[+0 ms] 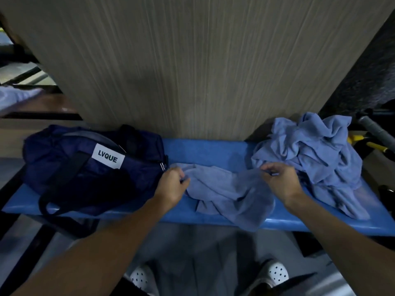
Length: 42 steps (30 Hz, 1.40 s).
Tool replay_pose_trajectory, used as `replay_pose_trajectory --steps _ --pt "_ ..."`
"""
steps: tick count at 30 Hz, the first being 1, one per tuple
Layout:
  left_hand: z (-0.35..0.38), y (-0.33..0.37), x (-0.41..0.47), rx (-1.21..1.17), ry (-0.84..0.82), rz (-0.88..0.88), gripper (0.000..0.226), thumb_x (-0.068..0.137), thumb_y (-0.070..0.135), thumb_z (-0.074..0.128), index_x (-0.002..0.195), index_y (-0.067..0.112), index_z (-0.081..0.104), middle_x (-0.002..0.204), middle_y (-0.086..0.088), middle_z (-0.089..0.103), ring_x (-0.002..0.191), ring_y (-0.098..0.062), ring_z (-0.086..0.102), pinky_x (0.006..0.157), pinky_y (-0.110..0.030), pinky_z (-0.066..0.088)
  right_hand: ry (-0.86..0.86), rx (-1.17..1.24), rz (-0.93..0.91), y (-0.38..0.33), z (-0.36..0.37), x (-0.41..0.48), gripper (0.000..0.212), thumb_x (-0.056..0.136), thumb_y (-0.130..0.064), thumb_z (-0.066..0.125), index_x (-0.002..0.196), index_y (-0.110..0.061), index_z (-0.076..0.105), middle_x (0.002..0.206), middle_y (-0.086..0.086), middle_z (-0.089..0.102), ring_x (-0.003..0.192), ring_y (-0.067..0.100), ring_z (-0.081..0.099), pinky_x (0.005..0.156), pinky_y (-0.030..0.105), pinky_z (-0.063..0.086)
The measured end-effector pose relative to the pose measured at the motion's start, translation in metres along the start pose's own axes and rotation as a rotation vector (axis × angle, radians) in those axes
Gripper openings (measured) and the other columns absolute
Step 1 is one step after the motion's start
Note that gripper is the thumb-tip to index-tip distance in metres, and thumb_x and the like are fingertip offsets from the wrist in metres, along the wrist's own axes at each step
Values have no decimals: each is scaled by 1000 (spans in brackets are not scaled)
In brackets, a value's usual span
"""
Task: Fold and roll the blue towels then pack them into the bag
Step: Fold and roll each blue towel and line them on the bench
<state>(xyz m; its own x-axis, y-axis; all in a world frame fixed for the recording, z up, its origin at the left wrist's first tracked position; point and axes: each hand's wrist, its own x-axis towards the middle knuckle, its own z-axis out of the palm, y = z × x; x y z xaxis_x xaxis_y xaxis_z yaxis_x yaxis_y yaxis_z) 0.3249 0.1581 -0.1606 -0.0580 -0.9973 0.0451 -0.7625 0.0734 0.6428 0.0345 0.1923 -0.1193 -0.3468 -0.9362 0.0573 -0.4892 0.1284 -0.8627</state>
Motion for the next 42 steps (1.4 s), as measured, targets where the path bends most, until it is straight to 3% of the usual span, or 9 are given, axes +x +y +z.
replay_pose_trajectory --steps 4,7,11,16,19,23,31,37,42 --pt "8 5 1 74 -54 -123 48 90 29 66 54 16 37 55 -6 51 69 -30 62 56 -31 39 -28 -2 -2 4 0 4 14 87 8 58 93 1 69 84 11 64 76 17 56 63 15 45" --pt "14 8 6 98 -45 -234 35 88 36 66 68 9 57 81 -13 69 82 -30 66 59 -29 40 -34 17 10 4 -1 4 19 88 10 55 97 1 68 88 8 64 82 17 57 69 21 45" --pt "23 10 8 92 -90 -325 37 89 40 64 98 4 69 101 -13 70 93 -30 66 63 -28 42 -50 14 35 7 -5 4 24 89 11 50 103 3 68 96 11 66 89 19 59 75 25 45" --pt "27 16 2 35 -58 -429 19 87 26 64 88 7 66 92 -10 69 90 -31 66 60 -29 45 -51 47 64 4 -11 1 25 89 10 50 104 1 68 95 8 64 90 18 59 83 29 48" --pt "25 21 0 -41 44 -397 28 85 14 58 58 13 52 64 -4 58 74 -29 65 53 -31 45 -17 103 83 0 -13 0 19 90 4 57 102 -3 69 92 6 64 84 14 58 78 23 47" --pt "9 33 2 -71 121 -224 38 86 11 59 52 14 40 54 -7 50 63 -31 59 59 -39 47 32 133 41 -3 -16 2 11 89 -2 63 85 -8 71 77 -1 67 71 5 58 58 7 44" --pt "-62 81 24 -191 318 -16 22 92 15 62 79 -1 64 68 -13 66 65 -20 60 63 -36 50 67 216 -12 -38 -35 6 20 91 9 55 100 -4 67 94 8 65 76 4 56 64 3 46" --pt "-119 108 36 -430 366 -2 21 93 10 59 81 -5 67 69 -7 58 65 -13 50 62 -26 43 81 310 -76 -83 -56 10 17 91 2 58 85 -11 67 73 -1 61 67 5 53 62 16 46" --pt "-152 130 30 -517 311 16 26 88 -3 58 105 13 68 87 -1 66 78 -9 59 68 -18 48 112 362 -147 -110 -66 3 6 91 -2 61 91 -5 67 73 2 62 65 12 53 54 12 45"
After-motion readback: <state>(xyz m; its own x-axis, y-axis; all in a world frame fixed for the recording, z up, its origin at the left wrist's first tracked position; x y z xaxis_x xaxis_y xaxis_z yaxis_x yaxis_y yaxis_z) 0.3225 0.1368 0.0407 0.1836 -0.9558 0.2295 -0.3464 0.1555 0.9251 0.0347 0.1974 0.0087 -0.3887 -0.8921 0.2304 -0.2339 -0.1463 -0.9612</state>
